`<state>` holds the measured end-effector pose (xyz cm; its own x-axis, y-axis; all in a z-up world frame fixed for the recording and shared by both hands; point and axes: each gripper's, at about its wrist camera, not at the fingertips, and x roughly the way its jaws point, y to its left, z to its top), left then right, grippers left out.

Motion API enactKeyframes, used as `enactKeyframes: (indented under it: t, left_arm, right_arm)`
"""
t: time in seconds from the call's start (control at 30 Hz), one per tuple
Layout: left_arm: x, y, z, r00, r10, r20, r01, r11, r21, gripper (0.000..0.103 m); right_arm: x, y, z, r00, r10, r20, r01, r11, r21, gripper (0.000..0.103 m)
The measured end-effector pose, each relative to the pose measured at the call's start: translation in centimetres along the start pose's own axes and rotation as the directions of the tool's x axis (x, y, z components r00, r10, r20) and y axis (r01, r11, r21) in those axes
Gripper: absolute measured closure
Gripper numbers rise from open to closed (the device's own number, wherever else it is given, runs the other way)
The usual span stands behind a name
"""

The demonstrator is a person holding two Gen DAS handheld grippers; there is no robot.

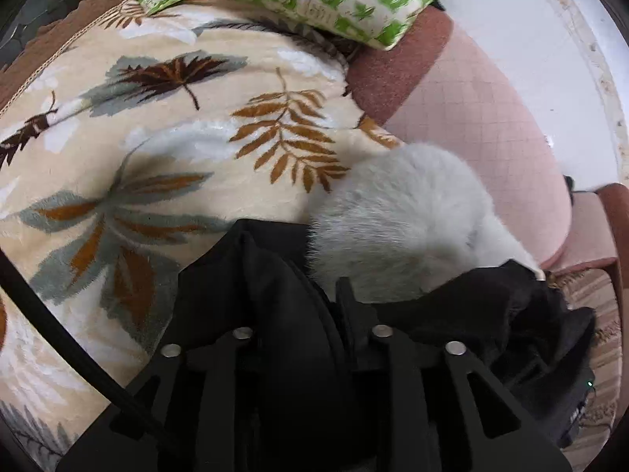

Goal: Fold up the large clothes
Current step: 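Press the folded coat flat with both grippers and release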

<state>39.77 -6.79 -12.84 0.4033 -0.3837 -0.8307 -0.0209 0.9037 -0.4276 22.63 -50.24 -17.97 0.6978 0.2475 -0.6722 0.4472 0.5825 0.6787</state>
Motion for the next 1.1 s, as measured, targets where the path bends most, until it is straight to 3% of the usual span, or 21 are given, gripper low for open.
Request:
enactKeyframes:
  t: [0.07,0.1,0.13,0.17,0.23,0.33,0.43,0.5,0.57,0.63,0.7,0.77,0.8,0.9,0.93,1.0,1.1]
  left_arm:
    - [-2.5,0.0,0.1,0.997,-0.066,0.036,0.066,0.998,0.014,0.048]
    - [-3.7,0.0,0.1,0.994,-0.087,0.062,0.086,0.996,0.017,0.04]
    - [-5.9,0.2,-0.1,0.989,-0.088,0.121,0.086,0.996,0.02,0.026]
    - [-7.5,0.3,-0.3,0.983,-0.072,0.171,0.07,0.997,0.019,0.02]
    - [-11.0,0.5,-1.0,0.965,-0.036,0.258,0.032,0.999,0.02,0.018]
    - [-14.5,0.6,-2.9,0.957,0.018,0.289,-0.034,0.998,0.048,0.018]
    - [-16.7,1.1,-6.1,0.947,0.044,0.32,-0.075,0.994,0.085,0.018]
    - [-17.5,1.8,-9.2,0.934,0.067,0.35,-0.109,0.989,0.102,0.018]
    - [-17.5,2.4,-11.6,0.92,0.096,0.379,-0.147,0.984,0.106,0.018]
    - [-16.9,2.9,-13.2,0.916,0.11,0.387,-0.164,0.98,0.111,0.018]
    - [-16.0,3.4,-14.1,0.924,0.098,0.37,-0.153,0.981,0.123,0.018]
    - [-15.4,3.9,-14.3,0.926,0.09,0.368,-0.15,0.979,0.139,0.018]
    - [-15.3,4.2,-14.5,0.917,0.093,0.388,-0.162,0.975,0.15,0.018]
    - [-15.1,4.8,-14.6,0.884,0.137,0.447,-0.233,0.958,0.168,0.018]
    - [-14.8,5.1,-14.3,0.881,0.153,0.448,-0.251,0.953,0.17,0.018]
    - [-14.3,5.7,-13.4,0.892,0.162,0.423,-0.253,0.953,0.167,0.018]
    - [-14.0,6.8,-12.4,0.906,0.153,0.395,-0.226,0.963,0.145,0.018]
  right_arm:
    - [-1.7,1.0,-0.3,1.0,-0.015,0.025,0.016,0.999,-0.04,0.078]
    - [-2.6,1.5,-0.5,0.999,-0.018,0.045,0.021,0.998,-0.057,0.062]
    - [-4.0,2.1,-0.7,0.996,-0.021,0.087,0.028,0.997,-0.076,0.05]
    - [-5.5,2.5,-0.9,0.991,-0.02,0.129,0.032,0.996,-0.086,0.028]
    - [-7.6,3.1,-1.1,0.981,-0.034,0.192,0.05,0.995,-0.082,0.016]
    - [-11.5,4.7,-2.2,0.949,-0.098,0.299,0.141,0.982,-0.128,0.016]
    - [-15.0,8.3,-5.4,0.928,-0.069,0.366,0.178,0.945,-0.274,0.016]
    - [-16.0,10.8,-8.4,0.932,-0.032,0.361,0.179,0.907,-0.38,0.016]
    - [-15.5,12.8,-11.8,0.958,0.016,0.286,0.131,0.865,-0.485,0.02]
    - [-13.7,14.2,-14.1,0.974,0.021,0.226,0.106,0.841,-0.531,0.032]
    - [-10.6,15.5,-15.7,0.986,-0.012,0.168,0.107,0.815,-0.569,0.049]
    - [-6.5,16.7,-15.8,0.984,-0.083,0.156,0.159,0.8,-0.578,0.057]
    - [-5.2,17.0,-15.5,0.981,-0.101,0.166,0.179,0.801,-0.571,0.057]
    - [0.0,18.1,-13.0,0.956,-0.196,0.218,0.286,0.79,-0.542,0.055]
    - [2.1,18.2,-12.0,0.943,-0.236,0.236,0.327,0.788,-0.521,0.053]
    - [5.6,18.1,-10.4,0.92,-0.304,0.246,0.389,0.776,-0.496,0.052]
    - [10.0,18.1,-8.7,0.885,-0.37,0.283,0.465,0.727,-0.506,0.053]
